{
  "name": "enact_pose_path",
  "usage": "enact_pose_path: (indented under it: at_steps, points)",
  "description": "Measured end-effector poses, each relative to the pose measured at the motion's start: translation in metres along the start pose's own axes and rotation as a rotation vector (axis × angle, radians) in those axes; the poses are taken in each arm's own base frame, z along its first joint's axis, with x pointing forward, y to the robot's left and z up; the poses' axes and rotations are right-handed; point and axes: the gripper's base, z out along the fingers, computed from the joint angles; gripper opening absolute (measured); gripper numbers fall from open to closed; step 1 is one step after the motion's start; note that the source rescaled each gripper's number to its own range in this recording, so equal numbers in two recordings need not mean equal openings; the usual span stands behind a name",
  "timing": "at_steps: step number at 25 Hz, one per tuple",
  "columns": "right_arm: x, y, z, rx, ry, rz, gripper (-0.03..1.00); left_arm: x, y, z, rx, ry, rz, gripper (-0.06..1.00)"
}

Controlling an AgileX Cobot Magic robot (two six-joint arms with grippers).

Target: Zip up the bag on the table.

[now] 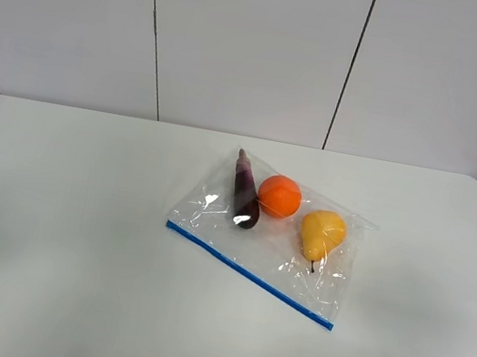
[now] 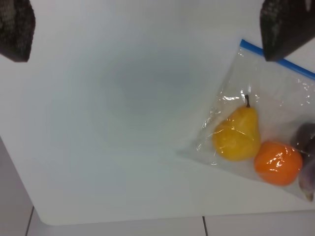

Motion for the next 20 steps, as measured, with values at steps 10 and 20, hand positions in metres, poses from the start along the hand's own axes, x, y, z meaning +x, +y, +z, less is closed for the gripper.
enact_pose_path:
  at_steps: [10, 20]
  points:
    - [0.0, 0.0, 0.0, 0.0, 0.0, -0.001, 1.0, 0.0, 0.0, 0.0, 0.0, 0.0, -0.002, 0.91]
    - [0.0, 0.0, 0.0, 0.0, 0.0, -0.001, 1.0, 0.0, 0.0, 0.0, 0.0, 0.0, -0.004, 0.91]
